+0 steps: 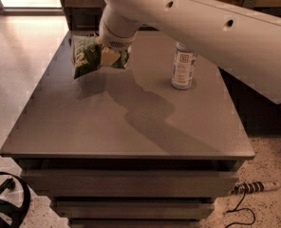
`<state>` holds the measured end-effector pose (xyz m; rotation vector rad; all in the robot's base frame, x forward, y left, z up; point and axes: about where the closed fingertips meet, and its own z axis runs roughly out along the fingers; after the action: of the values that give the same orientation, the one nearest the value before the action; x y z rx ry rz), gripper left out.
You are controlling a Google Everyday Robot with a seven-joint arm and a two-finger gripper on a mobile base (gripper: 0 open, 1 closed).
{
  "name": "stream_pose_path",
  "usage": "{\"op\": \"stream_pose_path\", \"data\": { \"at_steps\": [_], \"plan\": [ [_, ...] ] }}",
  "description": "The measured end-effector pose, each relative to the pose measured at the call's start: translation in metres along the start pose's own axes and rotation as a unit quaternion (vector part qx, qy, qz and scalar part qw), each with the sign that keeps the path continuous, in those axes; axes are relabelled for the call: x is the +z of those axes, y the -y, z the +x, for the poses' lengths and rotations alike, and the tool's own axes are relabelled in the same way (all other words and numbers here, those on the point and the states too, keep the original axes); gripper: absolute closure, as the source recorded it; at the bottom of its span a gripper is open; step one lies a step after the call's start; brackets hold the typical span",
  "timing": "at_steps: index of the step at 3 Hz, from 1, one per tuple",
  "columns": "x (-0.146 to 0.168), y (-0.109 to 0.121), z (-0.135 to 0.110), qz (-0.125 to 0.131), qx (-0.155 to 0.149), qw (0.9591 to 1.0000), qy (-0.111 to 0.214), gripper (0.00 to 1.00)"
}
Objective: Move green jalapeno chip bag near rxbar chocolate
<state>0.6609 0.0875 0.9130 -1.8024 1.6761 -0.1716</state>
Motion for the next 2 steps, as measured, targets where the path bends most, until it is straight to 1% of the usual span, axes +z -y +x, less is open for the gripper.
{"op": "stream_pose_path", "data": {
  "at_steps": [1, 2],
  "plan": [
    [0.023, 0.024, 0.017, -0.029, -0.014, 0.9995, -0.005, 1.00],
    [0.039, 0.058, 0.033, -0.041, -0.016, 0.9989, -0.016, 1.00]
  ]
}}
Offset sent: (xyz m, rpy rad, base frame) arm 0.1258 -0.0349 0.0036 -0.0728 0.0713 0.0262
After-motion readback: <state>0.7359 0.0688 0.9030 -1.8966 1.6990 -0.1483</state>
